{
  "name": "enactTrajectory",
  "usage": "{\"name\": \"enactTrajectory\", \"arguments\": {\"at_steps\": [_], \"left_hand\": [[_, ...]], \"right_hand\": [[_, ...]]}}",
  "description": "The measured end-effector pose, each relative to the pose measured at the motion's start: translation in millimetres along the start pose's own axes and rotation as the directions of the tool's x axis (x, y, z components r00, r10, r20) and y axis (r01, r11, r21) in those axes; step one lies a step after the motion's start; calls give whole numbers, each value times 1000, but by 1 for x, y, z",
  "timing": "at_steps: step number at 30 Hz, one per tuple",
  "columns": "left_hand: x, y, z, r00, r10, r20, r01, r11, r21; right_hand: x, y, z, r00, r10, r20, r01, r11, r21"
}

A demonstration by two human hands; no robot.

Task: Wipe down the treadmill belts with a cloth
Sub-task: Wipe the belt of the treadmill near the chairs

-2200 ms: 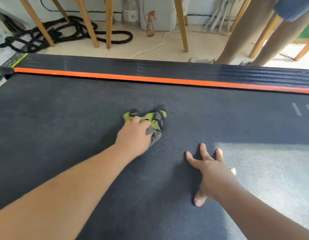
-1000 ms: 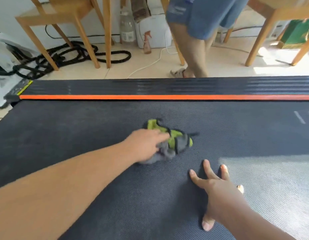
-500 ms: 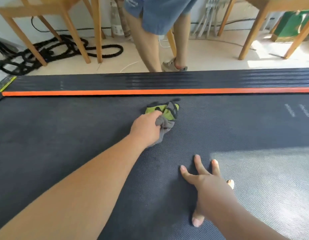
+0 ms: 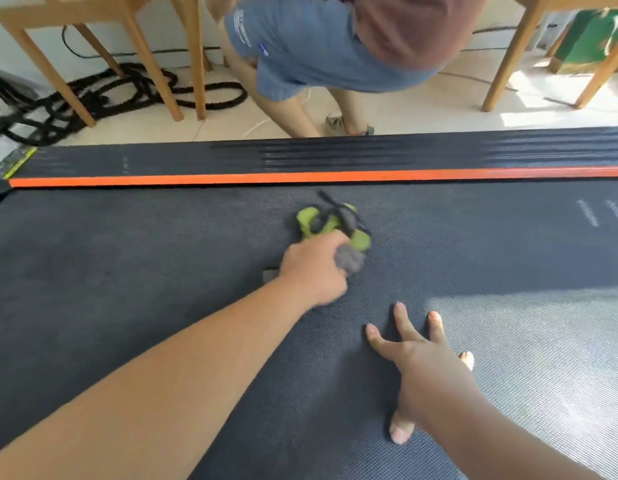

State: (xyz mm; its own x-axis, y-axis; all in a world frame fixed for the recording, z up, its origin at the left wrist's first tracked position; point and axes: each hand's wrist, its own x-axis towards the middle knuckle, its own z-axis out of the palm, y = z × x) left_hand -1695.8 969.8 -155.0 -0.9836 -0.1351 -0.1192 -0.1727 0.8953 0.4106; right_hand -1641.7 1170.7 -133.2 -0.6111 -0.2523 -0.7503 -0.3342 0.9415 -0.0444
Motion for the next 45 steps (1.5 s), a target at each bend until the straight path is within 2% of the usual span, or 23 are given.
{"name": "enactTrajectory", "arguments": {"at_steps": [2, 4, 5, 7, 9, 10, 12, 14, 15, 17, 19, 21, 23, 25, 27, 29, 32, 34, 37, 39, 42, 43, 45], "left_hand": [[-29, 9, 2, 968, 224, 109, -219, 974, -56], [-22, -10, -14, 937, 292, 193, -291, 956, -38], [-10, -25, -19, 952, 248, 180, -256, 967, 18], [9, -46, -27, 999, 23, 48, -26, 998, 58], [5, -43, -19, 992, -105, -63, 108, 993, 37], [-5, -35, -12, 995, -85, -43, 86, 996, 30], [-40, -22, -3, 993, 89, 74, -90, 996, 5], [-68, -26, -11, 942, 267, 205, -265, 963, -37], [-65, -38, -19, 924, 295, 242, -301, 953, -13], [-44, -68, -27, 967, 191, 167, -202, 978, 49], [-31, -79, -25, 1000, 8, -22, -7, 998, 58], [-44, -62, -11, 996, -38, -84, 39, 999, 11], [-82, -42, -1, 991, 133, 6, -133, 991, -18], [-124, -31, -4, 929, 334, 158, -321, 941, -104], [-122, -46, -15, 885, 378, 271, -371, 925, -78], [-98, -61, -21, 943, 272, 191, -275, 961, -9], [-79, -56, -13, 993, 120, 14, -119, 991, -56], [-98, -34, 3, 990, 125, 72, -124, 992, -18], [-123, -20, 0, 913, 302, 276, -298, 953, -57], [-117, -29, -6, 911, 315, 265, -321, 947, -22], [-104, -36, 6, 996, 69, 58, -75, 991, 108], [-108, -26, 17, 1000, -16, 11, 14, 986, 167], [-126, 5, 33, 997, -77, -11, 78, 974, 215]], "right_hand": [[0, -1, 0, 1000, -10, 1, 10, 1000, 0], [-2, -2, 0, 1000, -9, -18, 9, 1000, -1], [-3, -2, 0, 1000, -3, -26, 3, 1000, -4], [-4, -2, 1, 1000, 4, -24, -4, 1000, 2], [-2, -2, 1, 1000, 3, -18, -3, 1000, 14], [-2, -2, 0, 1000, 3, -19, -3, 1000, 11], [-3, -2, -1, 1000, 11, -13, -11, 1000, 15], [-3, -2, 2, 1000, 5, -20, -4, 1000, 26], [-3, -2, 3, 1000, 3, -29, -2, 999, 32], [-5, -2, 3, 999, 7, -31, -6, 999, 33], [-5, -2, 3, 1000, -1, -23, 2, 999, 39], [-4, -2, 2, 1000, -2, -12, 2, 999, 39], [-5, -3, 0, 1000, 9, 5, -9, 999, 42], [-4, -2, 2, 1000, 8, 2, -8, 999, 40], [-5, -3, 2, 1000, 6, -9, -6, 999, 36], [-6, -3, 2, 1000, 9, -3, -9, 1000, 23], [-6, -2, 0, 1000, 3, 16, -3, 1000, 1], [-5, -1, -3, 1000, -13, 8, 13, 999, -43], [-8, 0, -1, 999, -47, -9, 46, 996, -83], [-12, 6, 0, 995, -96, -36, 94, 995, -40], [-25, 35, 2, 970, -137, -202, 181, 960, 215], [-32, 47, 5, 948, -110, -299, 210, 921, 327], [-48, 70, 14, 883, -44, -468, 255, 882, 397]]}}
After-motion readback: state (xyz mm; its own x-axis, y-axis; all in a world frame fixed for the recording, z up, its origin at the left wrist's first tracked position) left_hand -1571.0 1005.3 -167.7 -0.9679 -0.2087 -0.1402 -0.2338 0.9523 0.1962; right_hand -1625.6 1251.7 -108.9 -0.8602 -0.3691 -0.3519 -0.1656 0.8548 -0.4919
